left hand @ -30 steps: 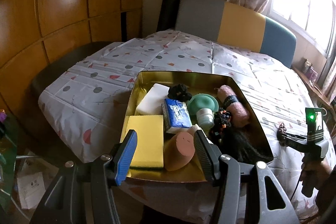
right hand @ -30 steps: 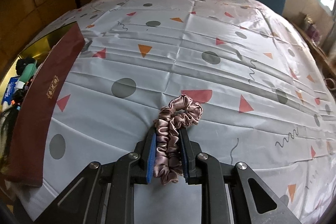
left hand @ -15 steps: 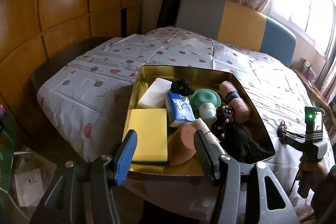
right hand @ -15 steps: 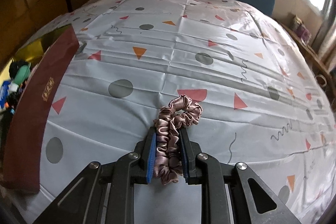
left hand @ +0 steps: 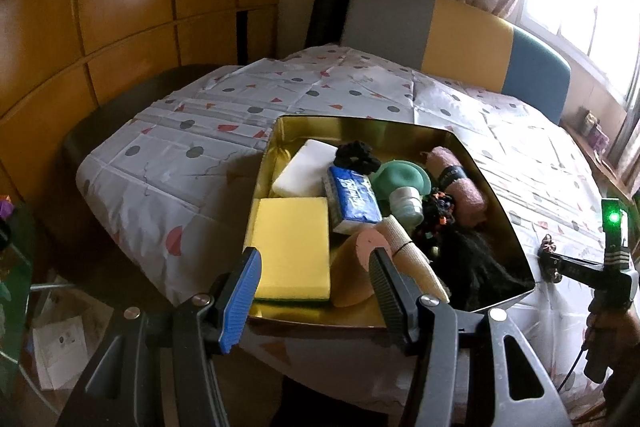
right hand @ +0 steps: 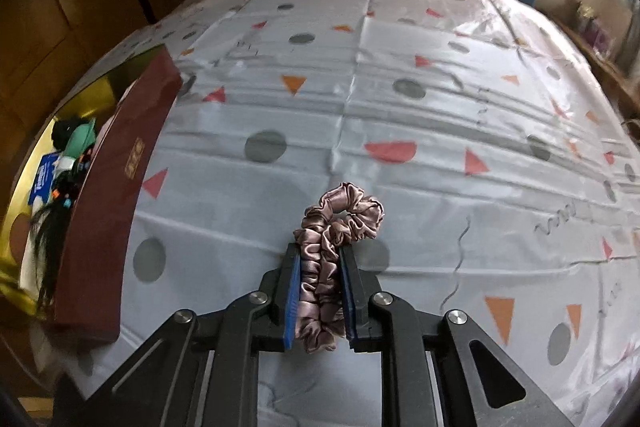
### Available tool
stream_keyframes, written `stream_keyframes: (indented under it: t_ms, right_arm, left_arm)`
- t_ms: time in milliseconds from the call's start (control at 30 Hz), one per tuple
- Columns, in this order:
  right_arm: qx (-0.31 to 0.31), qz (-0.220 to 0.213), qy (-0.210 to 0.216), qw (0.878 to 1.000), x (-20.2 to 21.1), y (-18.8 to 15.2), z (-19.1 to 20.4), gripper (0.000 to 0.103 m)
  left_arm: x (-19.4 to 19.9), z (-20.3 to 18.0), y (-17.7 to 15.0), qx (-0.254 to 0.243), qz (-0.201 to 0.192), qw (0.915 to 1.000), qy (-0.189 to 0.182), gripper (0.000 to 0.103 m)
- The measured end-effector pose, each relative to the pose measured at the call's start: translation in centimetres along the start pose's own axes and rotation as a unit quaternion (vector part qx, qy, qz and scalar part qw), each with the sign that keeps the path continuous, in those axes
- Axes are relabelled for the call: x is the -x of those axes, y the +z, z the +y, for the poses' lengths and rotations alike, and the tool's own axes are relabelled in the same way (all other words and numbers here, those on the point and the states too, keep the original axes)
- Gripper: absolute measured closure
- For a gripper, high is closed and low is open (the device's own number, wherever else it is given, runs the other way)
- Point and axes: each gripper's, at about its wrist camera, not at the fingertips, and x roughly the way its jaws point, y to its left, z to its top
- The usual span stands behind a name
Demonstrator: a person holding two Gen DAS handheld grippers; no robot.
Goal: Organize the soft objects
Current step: 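Carry the pink satin scrunchie into the gold tray and open the right tool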
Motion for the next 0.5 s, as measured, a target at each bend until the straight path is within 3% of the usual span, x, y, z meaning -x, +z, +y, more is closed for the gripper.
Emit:
stream_keyframes:
  t_ms: [200,500]
  right_arm:
    - [-0.005,-0.029,0.022,0.999,1.9,0.3,0.8,0.086]
    - [0.068,-0.072,0.085,0.991,5.5,1.2,7.1,0.086]
  left_arm:
    - [-0.1,-0.6,0.0,-0.010,0.004,0.9999,0.001,0.046]
    - [-0.1,-0.6,0.2,-0.006,0.000,1.0000,0.001,0.046]
